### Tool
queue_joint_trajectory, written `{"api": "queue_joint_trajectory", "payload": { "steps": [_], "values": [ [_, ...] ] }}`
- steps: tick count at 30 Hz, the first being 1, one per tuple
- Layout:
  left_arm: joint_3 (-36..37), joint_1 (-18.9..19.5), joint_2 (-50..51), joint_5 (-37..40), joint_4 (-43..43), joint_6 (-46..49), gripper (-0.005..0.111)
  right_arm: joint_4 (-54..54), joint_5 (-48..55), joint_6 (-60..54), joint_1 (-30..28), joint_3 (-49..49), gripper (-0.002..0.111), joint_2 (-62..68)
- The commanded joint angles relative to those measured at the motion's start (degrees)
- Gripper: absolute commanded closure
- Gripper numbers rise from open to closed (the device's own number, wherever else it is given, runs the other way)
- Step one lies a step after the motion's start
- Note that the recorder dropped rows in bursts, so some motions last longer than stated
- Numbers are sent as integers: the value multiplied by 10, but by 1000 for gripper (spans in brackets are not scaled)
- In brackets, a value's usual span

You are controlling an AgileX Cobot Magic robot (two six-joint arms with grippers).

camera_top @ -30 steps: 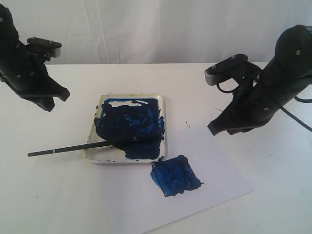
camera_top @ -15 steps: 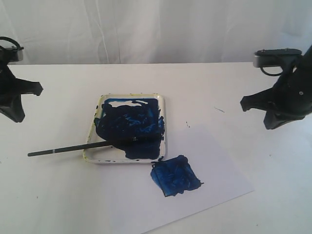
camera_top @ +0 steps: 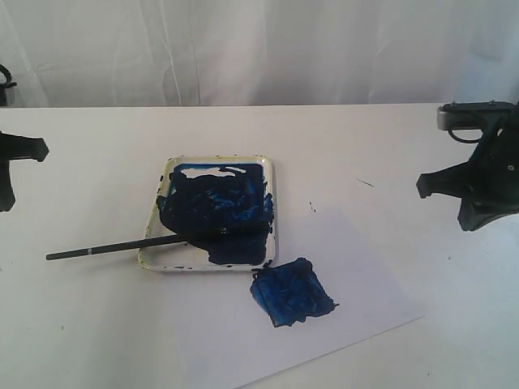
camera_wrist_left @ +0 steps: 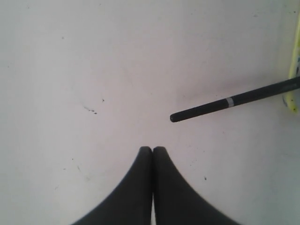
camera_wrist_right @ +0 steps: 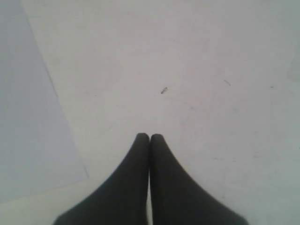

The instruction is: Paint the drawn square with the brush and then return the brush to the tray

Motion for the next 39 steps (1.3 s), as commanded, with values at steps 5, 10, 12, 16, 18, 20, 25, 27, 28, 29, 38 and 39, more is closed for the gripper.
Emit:
{"api": "queue_joint_trajectory", "payload": {
  "steps": [5, 10, 12, 16, 18, 20, 25, 27, 28, 29, 38, 39],
  "values": [
    [21, 16, -19, -5, 2, 33, 107, -78, -1, 46, -5, -3, 108, -3],
    [55, 16, -56, -26, 2, 37, 107, -77, -8, 42, -5, -3, 108, -3],
    [65, 16, -65, -17, 2, 21, 107, -77, -8, 42, -5, -3, 108, -3],
    [99, 16, -114, -27, 3, 11, 107, -78, -9, 30, -1, -3, 108, -26],
    [114, 16, -140, -31, 6, 11, 107, -72, -10, 26, -1, -3, 108, -46],
    [124, 16, -165, -32, 23, 11, 107, -65, -9, 26, -1, -3, 108, -70],
    [145, 16, -240, -39, 54, 1, 107, -64, -11, 16, -1, -3, 108, -150],
    [156, 16, -273, -51, 55, 1, 107, -64, -8, 14, -1, -1, 108, -190],
    [162, 16, -287, -57, 58, 0, 107, -63, -3, 14, -1, -1, 108, -210],
    [168, 16, -304, -59, 58, 0, 107, -63, 3, 14, -1, -1, 108, -228],
    [222, 16, -468, -78, 84, 0, 107, -63, 15, 10, -1, -1, 108, -429],
    [227, 16, -488, -78, 84, 0, 107, -63, 24, 10, -1, -1, 108, -452]
  ]
}}
